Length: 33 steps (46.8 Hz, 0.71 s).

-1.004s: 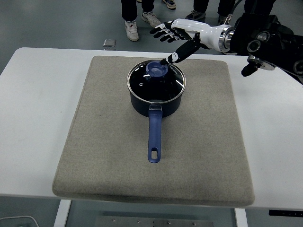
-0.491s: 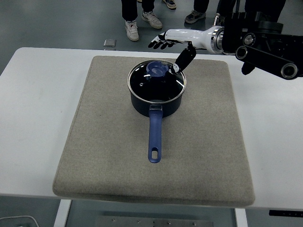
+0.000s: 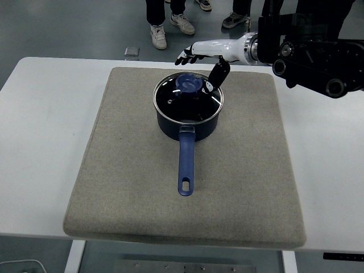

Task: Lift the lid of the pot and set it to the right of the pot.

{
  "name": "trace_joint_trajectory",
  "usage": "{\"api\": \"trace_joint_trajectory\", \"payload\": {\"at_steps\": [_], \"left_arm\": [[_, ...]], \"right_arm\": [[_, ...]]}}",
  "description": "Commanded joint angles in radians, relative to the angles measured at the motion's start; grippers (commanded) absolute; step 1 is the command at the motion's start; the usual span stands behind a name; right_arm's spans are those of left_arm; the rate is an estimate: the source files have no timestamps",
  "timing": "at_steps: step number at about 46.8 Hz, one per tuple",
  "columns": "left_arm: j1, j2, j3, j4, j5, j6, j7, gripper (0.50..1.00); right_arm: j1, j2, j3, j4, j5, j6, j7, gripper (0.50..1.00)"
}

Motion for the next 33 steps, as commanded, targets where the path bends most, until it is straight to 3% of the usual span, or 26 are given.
{"api": "trace_joint_trajectory", "payload": {"at_steps": [1, 33], "left_arm": [[0.0, 0.0, 0.0, 0.0, 0.0, 0.0, 0.0, 1.0], [0.0, 0.0, 0.0, 0.0, 0.0, 0.0, 0.0, 1.0]], "right_arm": [[0.0, 0.014, -0.017, -0.002, -0.026, 0.0, 0.0, 0.905], [0.003, 0.06, -0.038, -0.045, -0.1, -0.003, 0.014, 0.891]]}}
